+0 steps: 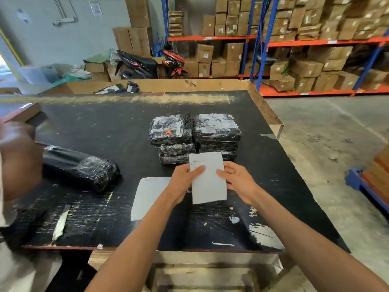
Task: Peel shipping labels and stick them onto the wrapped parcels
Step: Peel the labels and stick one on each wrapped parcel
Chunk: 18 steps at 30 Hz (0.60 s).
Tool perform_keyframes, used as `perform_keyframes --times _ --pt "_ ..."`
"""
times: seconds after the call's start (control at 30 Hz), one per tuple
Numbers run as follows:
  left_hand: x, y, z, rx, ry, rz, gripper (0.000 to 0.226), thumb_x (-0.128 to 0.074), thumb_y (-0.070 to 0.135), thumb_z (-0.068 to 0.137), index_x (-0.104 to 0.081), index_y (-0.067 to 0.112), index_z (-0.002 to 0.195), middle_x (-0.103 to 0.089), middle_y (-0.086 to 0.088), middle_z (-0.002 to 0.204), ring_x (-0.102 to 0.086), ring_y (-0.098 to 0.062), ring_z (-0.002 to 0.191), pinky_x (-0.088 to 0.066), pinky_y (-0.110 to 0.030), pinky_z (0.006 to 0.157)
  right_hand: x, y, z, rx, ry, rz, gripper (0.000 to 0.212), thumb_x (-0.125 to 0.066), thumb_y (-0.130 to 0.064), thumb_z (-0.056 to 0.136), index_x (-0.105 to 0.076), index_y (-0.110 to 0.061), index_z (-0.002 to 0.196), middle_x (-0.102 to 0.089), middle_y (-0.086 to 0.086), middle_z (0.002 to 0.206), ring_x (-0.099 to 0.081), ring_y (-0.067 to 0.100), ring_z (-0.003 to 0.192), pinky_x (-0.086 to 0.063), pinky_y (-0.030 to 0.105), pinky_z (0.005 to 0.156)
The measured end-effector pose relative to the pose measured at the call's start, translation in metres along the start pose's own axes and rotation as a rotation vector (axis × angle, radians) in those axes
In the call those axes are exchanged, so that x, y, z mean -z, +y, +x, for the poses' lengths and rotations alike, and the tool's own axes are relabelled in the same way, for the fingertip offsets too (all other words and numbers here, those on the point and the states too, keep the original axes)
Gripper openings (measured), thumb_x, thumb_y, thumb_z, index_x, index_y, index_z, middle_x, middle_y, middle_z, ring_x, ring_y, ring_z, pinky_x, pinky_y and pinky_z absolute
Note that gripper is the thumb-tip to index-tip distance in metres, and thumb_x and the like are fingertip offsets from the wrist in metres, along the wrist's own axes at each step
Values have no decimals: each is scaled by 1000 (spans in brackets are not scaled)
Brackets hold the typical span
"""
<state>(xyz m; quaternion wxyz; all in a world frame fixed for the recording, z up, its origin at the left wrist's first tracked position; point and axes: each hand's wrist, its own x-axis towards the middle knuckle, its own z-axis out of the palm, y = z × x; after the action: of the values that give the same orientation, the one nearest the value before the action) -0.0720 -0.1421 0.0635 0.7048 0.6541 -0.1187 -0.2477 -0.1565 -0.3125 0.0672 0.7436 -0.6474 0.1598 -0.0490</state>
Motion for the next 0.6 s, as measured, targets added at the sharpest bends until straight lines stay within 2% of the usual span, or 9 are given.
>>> perform_keyframes --times 0.07,0.1,0.17,0.3,0.47,0.6 --pt "-11 1 2 -32 73 -1 9 -69 15 92 -73 9 98 -76 -15 104 -73 -24 84 -58 -29 61 10 -5 -4 41 4 -2 21 -61 -18 100 -68 -12 118 -75 11 113 -73 25 100 -59 27 70" --pt "-15 3 3 -50 94 -10 7 -69 15 92 -73 11 97 -77 -13 101 -73 -22 81 -56 -27 57 16 -7 -6 54 1 6 22 -61 -18 100 -68 -12 119 -75 10 112 -73 24 98 -59 25 70" --pt "-20 6 5 -73 80 -50 8 -68 15 92 -72 11 99 -78 -9 99 -74 -22 82 -58 -30 61 26 -11 -8 77 14 0 21 -64 -15 97 -69 -11 117 -76 11 111 -72 25 94 -59 26 73" --pt "-30 6 7 -23 -27 -138 26 -71 14 89 -70 3 112 -75 -13 110 -73 -30 99 -59 -44 85 38 -14 -7 125 48 -22 15 -69 -10 93 -73 -10 107 -75 17 104 -69 25 86 -59 30 76" --pt "-30 7 13 -64 -14 -73 22 -75 9 86 -71 5 107 -76 -12 109 -73 -28 98 -60 -41 79 46 -10 -10 202 21 -122 13 -73 -3 89 -73 -3 102 -75 13 83 -68 20 72 -56 25 66" --pt "-26 8 16 -69 -12 -44 18 -72 16 89 -70 5 104 -76 -13 105 -73 -29 93 -59 -45 82 48 0 -8 214 3 -205 9 -73 -6 89 -72 -8 98 -74 12 83 -70 19 72 -56 27 68"
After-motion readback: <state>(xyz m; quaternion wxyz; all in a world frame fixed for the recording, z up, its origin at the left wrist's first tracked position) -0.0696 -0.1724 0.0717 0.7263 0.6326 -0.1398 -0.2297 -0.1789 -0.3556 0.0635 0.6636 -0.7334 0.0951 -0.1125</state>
